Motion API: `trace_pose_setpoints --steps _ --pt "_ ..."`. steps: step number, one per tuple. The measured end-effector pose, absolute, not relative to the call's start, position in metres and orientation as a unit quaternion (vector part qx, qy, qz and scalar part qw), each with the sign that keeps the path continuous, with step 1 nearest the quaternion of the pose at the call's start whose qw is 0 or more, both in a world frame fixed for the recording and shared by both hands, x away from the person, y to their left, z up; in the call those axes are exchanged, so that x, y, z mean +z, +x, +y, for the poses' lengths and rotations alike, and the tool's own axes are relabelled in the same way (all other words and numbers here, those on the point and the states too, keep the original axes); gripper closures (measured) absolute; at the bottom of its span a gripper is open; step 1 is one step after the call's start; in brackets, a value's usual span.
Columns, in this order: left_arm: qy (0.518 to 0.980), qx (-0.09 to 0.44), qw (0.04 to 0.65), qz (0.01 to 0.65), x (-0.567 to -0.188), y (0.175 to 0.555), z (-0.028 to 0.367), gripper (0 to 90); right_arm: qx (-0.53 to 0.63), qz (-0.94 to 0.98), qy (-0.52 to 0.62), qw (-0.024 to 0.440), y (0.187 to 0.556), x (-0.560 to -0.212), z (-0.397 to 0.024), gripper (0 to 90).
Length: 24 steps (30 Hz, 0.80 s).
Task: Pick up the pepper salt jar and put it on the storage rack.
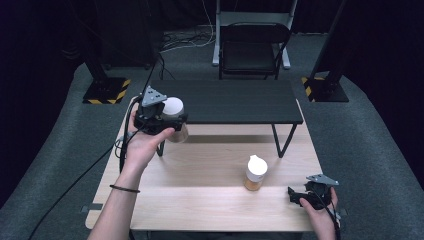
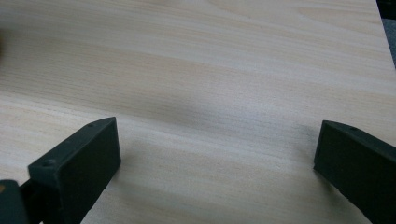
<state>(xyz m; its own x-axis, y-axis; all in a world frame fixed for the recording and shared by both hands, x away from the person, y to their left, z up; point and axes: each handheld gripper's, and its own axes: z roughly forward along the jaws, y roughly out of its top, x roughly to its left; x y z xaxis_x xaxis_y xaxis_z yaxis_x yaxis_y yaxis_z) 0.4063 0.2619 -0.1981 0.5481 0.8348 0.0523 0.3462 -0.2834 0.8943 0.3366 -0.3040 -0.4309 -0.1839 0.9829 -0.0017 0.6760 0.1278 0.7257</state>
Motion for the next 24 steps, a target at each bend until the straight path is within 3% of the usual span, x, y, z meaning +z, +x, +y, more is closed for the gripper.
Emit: trace_pose_setpoints --steps 10,24 --pt "0.752 0.273 0.449 0.397 -0.168 0.425 0.261 33.6 0.303 0.707 0.587 0.253 0.337 -0.431 -0.304 0.0" --pt "0.754 0.276 0.438 0.403 -0.163 0.466 0.24 33.6 0.304 0.708 0.586 0.253 0.337 -0.431 -0.304 0.0"
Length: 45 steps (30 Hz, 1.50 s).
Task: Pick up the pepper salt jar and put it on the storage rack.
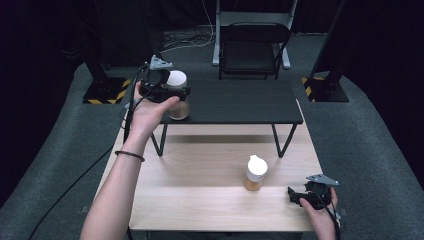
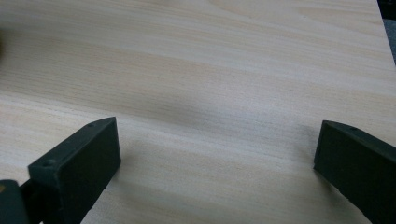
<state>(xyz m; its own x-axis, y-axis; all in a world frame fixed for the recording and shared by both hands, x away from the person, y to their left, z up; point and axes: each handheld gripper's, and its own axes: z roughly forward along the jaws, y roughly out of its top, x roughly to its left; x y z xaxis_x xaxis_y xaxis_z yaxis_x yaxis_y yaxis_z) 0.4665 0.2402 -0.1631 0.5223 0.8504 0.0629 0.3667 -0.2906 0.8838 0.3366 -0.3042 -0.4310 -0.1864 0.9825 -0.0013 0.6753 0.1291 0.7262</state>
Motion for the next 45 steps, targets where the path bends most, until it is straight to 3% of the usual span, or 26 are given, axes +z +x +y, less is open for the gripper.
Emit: trace_pose_setpoints --steps 16,35,45 --pt "0.751 0.262 0.44 0.416 -0.17 0.493 0.217 33.5 0.304 0.709 0.584 0.252 0.337 -0.431 -0.305 0.0" --pt "0.75 0.25 0.435 0.431 -0.174 0.5 0.217 33.0 0.305 0.71 0.582 0.252 0.337 -0.431 -0.305 0.0" --pt "0.742 0.258 0.44 0.436 -0.169 0.483 0.227 12.5 0.305 0.71 0.582 0.251 0.337 -0.431 -0.305 0.0"
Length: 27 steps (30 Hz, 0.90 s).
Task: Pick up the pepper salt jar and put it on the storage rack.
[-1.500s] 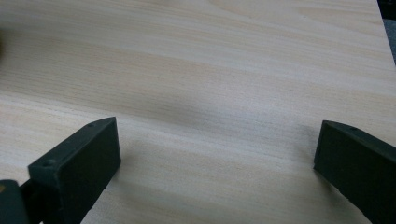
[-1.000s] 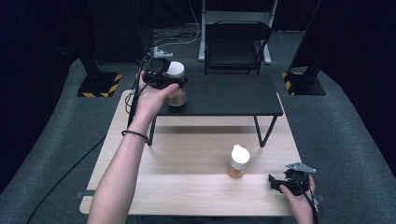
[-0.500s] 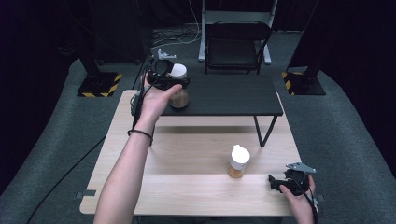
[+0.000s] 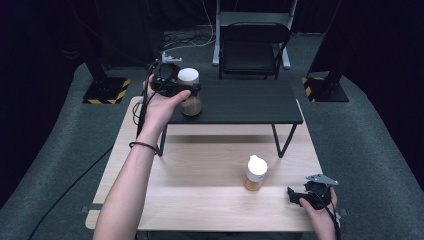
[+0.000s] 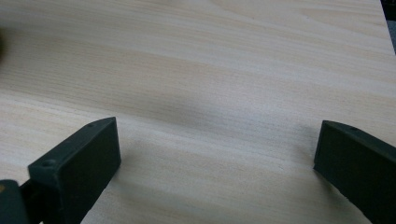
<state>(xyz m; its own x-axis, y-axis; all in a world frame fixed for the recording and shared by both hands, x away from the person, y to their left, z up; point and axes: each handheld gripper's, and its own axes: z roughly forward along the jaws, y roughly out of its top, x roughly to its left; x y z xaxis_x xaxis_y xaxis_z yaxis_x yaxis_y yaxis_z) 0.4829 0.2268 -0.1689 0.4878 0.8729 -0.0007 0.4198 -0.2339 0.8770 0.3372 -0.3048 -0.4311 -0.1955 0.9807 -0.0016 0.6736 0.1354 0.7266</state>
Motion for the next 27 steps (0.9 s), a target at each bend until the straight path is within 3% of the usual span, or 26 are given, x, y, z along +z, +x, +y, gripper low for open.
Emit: trace_pose_setpoints --steps 9,27 --pt "0.738 0.268 0.443 0.432 -0.174 0.458 0.244 8.2 0.305 0.711 0.582 0.251 0.337 -0.431 -0.305 0.0" --pt "0.733 0.284 0.456 0.418 -0.219 0.404 0.278 6.9 0.305 0.71 0.582 0.251 0.337 -0.431 -0.305 0.0"
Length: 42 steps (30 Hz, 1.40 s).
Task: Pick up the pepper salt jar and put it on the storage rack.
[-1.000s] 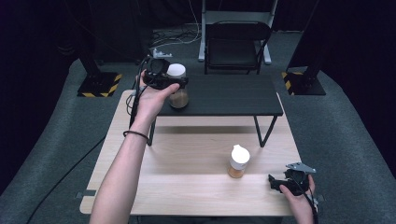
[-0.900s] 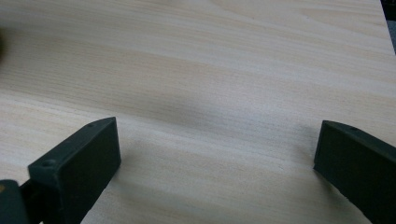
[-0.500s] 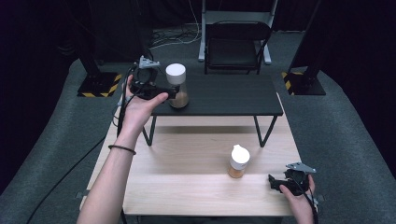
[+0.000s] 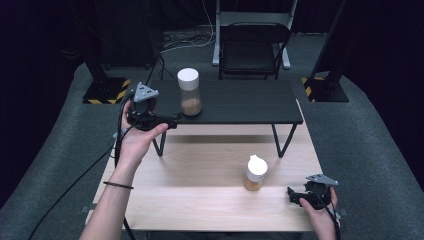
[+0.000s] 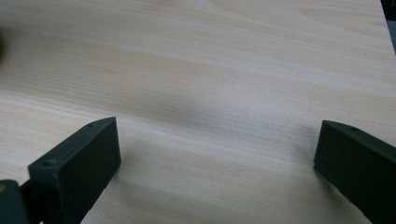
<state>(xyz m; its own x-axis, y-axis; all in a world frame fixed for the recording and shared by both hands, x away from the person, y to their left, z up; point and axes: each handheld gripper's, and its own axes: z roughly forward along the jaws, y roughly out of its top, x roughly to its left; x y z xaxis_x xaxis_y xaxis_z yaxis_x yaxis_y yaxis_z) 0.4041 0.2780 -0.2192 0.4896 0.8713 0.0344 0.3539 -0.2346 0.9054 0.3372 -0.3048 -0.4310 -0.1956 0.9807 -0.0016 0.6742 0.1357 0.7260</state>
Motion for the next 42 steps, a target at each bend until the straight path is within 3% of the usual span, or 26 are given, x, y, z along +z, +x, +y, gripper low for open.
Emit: trace_pose_setpoints --steps 23,42 --pt "0.719 0.278 0.453 0.448 -0.309 0.354 0.322 7.1 0.305 0.711 0.582 0.251 0.337 -0.431 -0.305 0.0" --pt "0.73 0.245 0.447 0.455 -0.396 0.344 0.341 7.2 0.305 0.711 0.582 0.251 0.337 -0.431 -0.305 0.0"
